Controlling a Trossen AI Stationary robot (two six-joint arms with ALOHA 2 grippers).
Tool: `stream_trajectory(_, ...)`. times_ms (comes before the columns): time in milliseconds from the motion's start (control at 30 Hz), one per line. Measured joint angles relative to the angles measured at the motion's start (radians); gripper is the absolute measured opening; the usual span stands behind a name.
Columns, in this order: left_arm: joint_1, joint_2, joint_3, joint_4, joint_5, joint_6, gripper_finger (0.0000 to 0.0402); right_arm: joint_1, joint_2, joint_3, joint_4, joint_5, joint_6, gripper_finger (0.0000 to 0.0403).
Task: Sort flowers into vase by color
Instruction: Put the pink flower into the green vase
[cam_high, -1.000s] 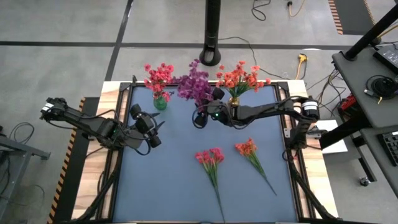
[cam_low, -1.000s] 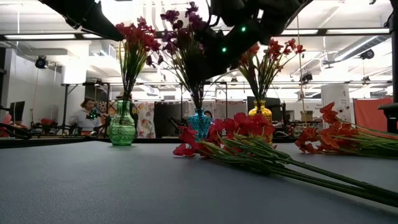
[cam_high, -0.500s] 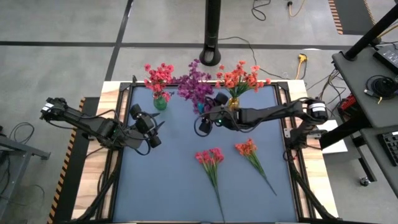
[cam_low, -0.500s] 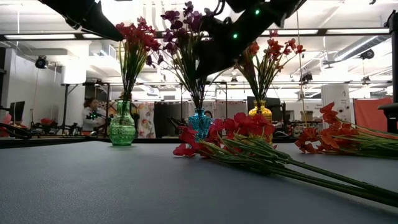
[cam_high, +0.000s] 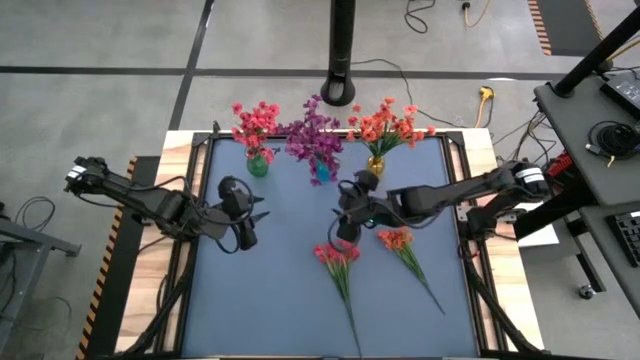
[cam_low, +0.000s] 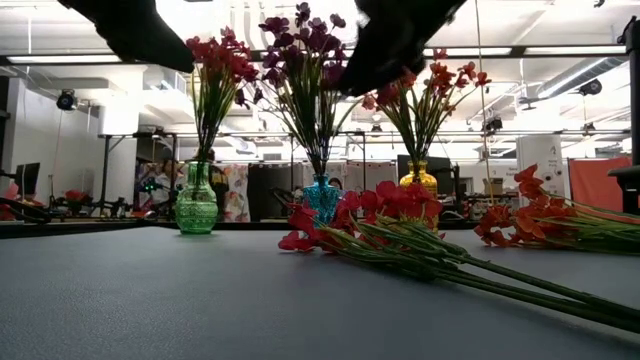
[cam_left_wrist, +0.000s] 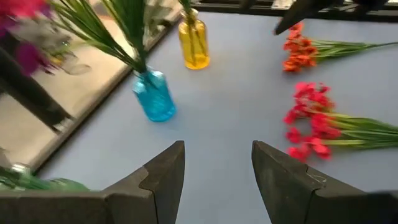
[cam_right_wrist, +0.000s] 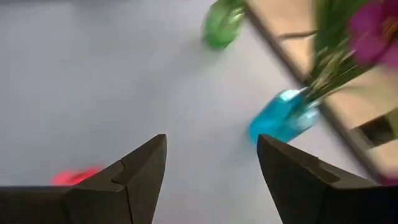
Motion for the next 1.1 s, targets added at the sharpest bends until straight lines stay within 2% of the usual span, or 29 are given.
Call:
stream_trajectory(167,-0.008,0.024,0.000,-0.002,0.082,-0.079,0.0171,0.046,-0.044,0.012,-0.084,-0.155,0.188,0.0241)
stream_trajectory(267,-0.020,0.054,0.000,-0.008,0.134,-0.093,0.0171,0.055,-0.053,0.013,-0.107,-0.288,0.306,0.0237)
stream_trajectory(400,-0.031,0.086,0.000,-0.054,0.218,-0.095,0.0171,0.059,-0.046,0.013,-0.169,-0.476,0.517,0.0235)
stream_trajectory(500,-0.037,0.103,0.000,-0.100,0.263,-0.108,0.0171,0.081,-0.018,0.013,-0.257,-0.556,0.665,0.0235)
stream_trajectory(667,-0.044,0.108,0.000,-0.137,0.287,-0.124,0.0171,0.161,0.026,0.017,-0.403,-0.588,0.886,0.0235)
stream_trajectory(800,-0.053,0.107,0.000,-0.126,0.286,-0.129,0.0171,0.222,0.070,0.030,-0.448,-0.589,1.025,0.0235)
stream_trajectory(867,-0.064,0.107,0.000,-0.113,0.284,-0.138,0.0171,0.246,0.096,0.036,-0.445,-0.588,1.060,0.0235)
stream_trajectory(967,-0.095,0.112,0.000,-0.094,0.229,-0.192,0.0171,0.275,0.158,0.061,-0.445,-0.581,1.082,0.0235)
stream_trajectory(1100,-0.161,0.128,0.000,-0.070,0.195,-0.269,0.0171,0.301,0.256,0.145,-0.436,-0.549,1.072,0.0235)
